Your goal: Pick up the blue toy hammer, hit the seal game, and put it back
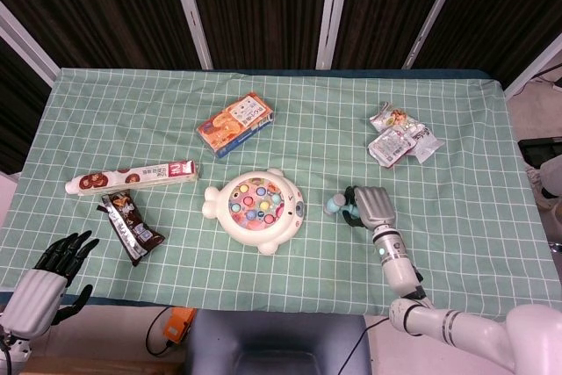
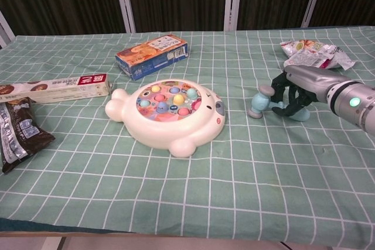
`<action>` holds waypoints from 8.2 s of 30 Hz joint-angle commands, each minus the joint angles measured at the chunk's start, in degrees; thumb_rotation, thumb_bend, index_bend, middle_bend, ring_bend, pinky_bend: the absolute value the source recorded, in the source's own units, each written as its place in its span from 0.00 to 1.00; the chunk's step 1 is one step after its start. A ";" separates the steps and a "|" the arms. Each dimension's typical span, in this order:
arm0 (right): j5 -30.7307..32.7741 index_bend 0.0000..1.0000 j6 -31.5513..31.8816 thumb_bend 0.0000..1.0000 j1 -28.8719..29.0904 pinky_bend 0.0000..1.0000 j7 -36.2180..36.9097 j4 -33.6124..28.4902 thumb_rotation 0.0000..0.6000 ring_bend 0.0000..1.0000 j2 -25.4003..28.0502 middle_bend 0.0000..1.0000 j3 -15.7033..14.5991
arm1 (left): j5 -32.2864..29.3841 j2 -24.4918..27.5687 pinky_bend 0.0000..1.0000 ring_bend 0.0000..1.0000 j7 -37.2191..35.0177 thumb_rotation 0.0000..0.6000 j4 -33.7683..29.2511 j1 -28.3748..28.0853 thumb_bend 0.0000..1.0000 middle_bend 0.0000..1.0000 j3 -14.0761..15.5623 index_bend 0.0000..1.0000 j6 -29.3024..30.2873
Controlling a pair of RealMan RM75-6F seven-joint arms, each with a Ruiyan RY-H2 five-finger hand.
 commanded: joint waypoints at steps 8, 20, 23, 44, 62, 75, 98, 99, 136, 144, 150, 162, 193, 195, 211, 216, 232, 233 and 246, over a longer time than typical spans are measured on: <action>-1.24 0.96 0.98 0.52 -0.15 0.73 0.27 1.69 1.00 0.67 -1.30 0.66 -0.11 | -0.09 0.04 0.13 0.02 -0.12 1.00 -0.02 -0.06 0.41 0.02 -0.03 0.00 -0.10; -5.42 1.00 1.54 0.53 -0.52 0.79 3.33 5.15 1.00 0.73 -2.79 0.71 -0.40 | -0.06 0.09 0.13 0.02 -0.31 1.00 0.02 -0.09 0.41 0.02 -0.01 0.00 -0.09; -6.74 1.00 1.22 0.55 -0.60 0.79 4.63 6.06 1.00 0.74 -3.02 0.71 -0.62 | -0.06 0.09 0.13 0.02 -0.30 1.00 0.03 -0.08 0.41 0.02 -0.01 0.00 -0.09; -11.73 1.00 3.44 0.58 -1.63 0.80 5.30 -6.50 1.00 0.75 5.53 0.71 1.04 | 0.20 0.21 0.13 0.02 -0.89 1.00 0.17 0.10 0.41 0.02 0.08 0.00 0.42; 6.49 1.00 10.88 0.58 13.85 0.80 -36.09 -29.86 1.00 0.75 2.75 0.71 5.53 | 0.06 0.75 0.13 0.02 -2.71 1.00 0.47 -0.16 0.41 0.02 -0.01 0.00 0.45; 13.54 1.00 16.53 0.57 23.69 0.80 -49.63 -21.48 1.00 0.75 -8.07 0.71 5.28 | 0.59 1.43 0.13 0.02 -5.05 1.00 1.31 0.23 0.41 0.02 0.26 0.00 1.73; 16.39 1.00 16.21 0.57 25.79 0.80 -47.58 -16.55 1.00 0.75 -9.45 0.71 5.08 | 0.80 1.39 0.13 0.02 -5.13 1.00 1.40 0.16 0.41 0.02 0.25 0.00 1.73; 16.70 1.00 16.15 0.57 25.90 0.80 -47.69 -16.20 1.00 0.75 -9.67 0.71 5.00 | 0.81 1.40 0.13 0.02 -5.16 1.00 1.41 0.17 0.41 0.02 0.26 0.00 1.75; 18.66 1.00 16.25 0.57 26.21 0.80 -47.76 -12.25 1.00 0.75 -9.47 0.71 3.61 | 0.70 1.43 0.13 0.02 -5.42 1.00 1.48 0.14 0.41 0.02 0.13 0.00 1.83; 17.94 1.00 17.38 0.57 25.83 0.80 -47.31 -13.95 1.00 0.75 -8.02 0.71 4.29 | 0.67 1.40 0.13 0.02 -5.41 1.00 1.51 0.12 0.41 0.02 0.12 0.00 1.78; 17.79 1.00 18.39 0.57 25.15 0.80 -47.03 -15.16 1.00 0.75 -6.24 0.71 4.64 | 0.71 1.31 0.13 0.02 -5.03 1.00 1.39 0.09 0.41 0.02 0.15 0.00 1.64; 18.77 1.00 15.77 0.57 24.75 0.80 -46.04 -11.05 1.00 0.75 -6.88 0.71 3.44 | 0.37 1.31 0.13 0.02 -5.04 1.00 1.30 -0.06 0.41 0.02 0.01 0.00 1.29; -6.28 1.00 11.10 0.57 5.39 0.80 -4.71 -11.83 1.00 0.75 10.64 0.71 -7.85 | -0.22 0.90 0.13 0.02 -3.69 1.00 0.78 -0.44 0.41 0.02 -0.13 0.00 0.05; -8.16 1.00 9.93 0.57 4.20 0.80 -0.85 -8.74 1.00 0.75 10.59 0.71 -8.70 | -0.46 0.81 0.13 0.02 -3.33 1.00 0.60 -0.56 0.41 0.02 -0.23 0.00 -0.30; -15.62 0.99 1.78 0.57 0.30 0.80 11.14 4.80 1.00 0.74 8.68 0.71 -10.48 | -1.17 0.40 0.13 0.02 -1.80 1.00 0.03 -0.97 0.41 0.02 -0.48 0.00 -1.37; -15.90 0.98 0.47 0.55 -0.05 0.79 11.22 6.50 1.00 0.73 7.85 0.71 -9.70 | -1.14 0.50 0.13 0.02 -2.01 1.00 0.09 -0.86 0.41 0.02 -0.44 0.00 -1.11; -17.44 0.96 -1.17 0.51 -1.00 0.78 9.81 9.03 1.00 0.71 6.45 0.71 -8.25 | -1.02 0.62 0.13 0.02 -2.24 1.00 0.03 -0.76 0.41 0.02 -0.29 0.00 -0.93; -17.49 0.96 -1.25 0.51 -1.06 0.78 9.78 9.30 1.00 0.71 6.30 0.71 -8.18 | -1.03 0.62 0.13 0.02 -2.26 1.00 0.04 -0.76 0.41 0.02 -0.30 0.00 -0.92; -18.66 0.94 -2.19 0.51 -1.72 0.77 10.11 11.36 1.00 0.71 5.16 0.71 -7.40 | -1.00 0.64 0.13 0.02 -2.23 1.00 0.02 -0.71 0.41 0.03 -0.25 0.00 -0.88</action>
